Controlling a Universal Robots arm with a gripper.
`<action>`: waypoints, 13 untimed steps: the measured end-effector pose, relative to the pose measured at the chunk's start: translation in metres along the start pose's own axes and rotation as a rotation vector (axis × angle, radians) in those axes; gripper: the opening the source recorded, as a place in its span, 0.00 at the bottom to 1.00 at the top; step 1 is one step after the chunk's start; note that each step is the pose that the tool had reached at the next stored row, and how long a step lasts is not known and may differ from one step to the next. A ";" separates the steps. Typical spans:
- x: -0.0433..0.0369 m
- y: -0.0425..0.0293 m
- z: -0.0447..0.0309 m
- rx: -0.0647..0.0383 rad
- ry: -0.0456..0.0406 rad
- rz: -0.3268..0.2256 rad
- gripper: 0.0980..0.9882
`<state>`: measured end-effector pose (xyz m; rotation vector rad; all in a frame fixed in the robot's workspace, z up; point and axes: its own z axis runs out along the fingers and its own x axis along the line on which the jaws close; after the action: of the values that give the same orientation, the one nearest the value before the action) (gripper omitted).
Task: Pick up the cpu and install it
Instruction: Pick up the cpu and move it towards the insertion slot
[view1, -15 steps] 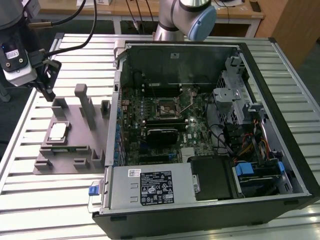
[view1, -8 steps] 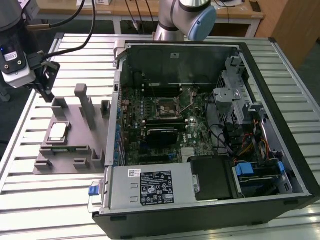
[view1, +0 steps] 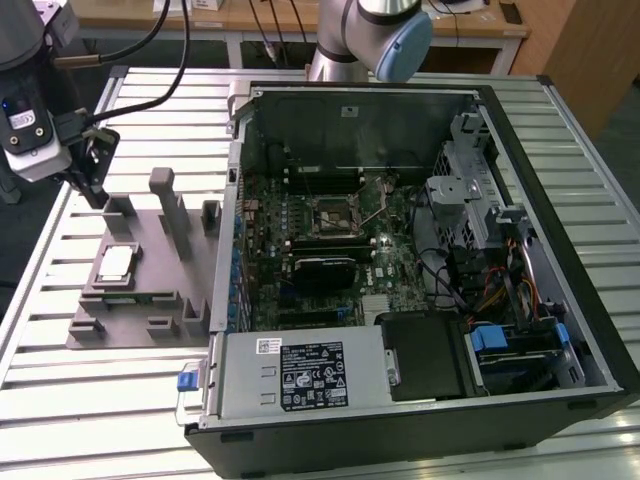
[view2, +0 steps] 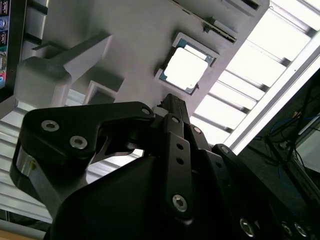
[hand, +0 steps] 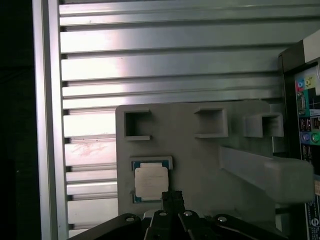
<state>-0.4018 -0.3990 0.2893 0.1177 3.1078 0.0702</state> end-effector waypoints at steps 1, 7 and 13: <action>0.0003 -0.0001 0.0007 0.000 0.0000 0.000 0.01; 0.0021 -0.0004 0.0059 0.000 0.0000 0.000 0.01; 0.0039 -0.0015 0.0154 0.000 0.0000 0.000 0.01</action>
<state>-0.4053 -0.3995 0.2738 0.1176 3.1077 0.0704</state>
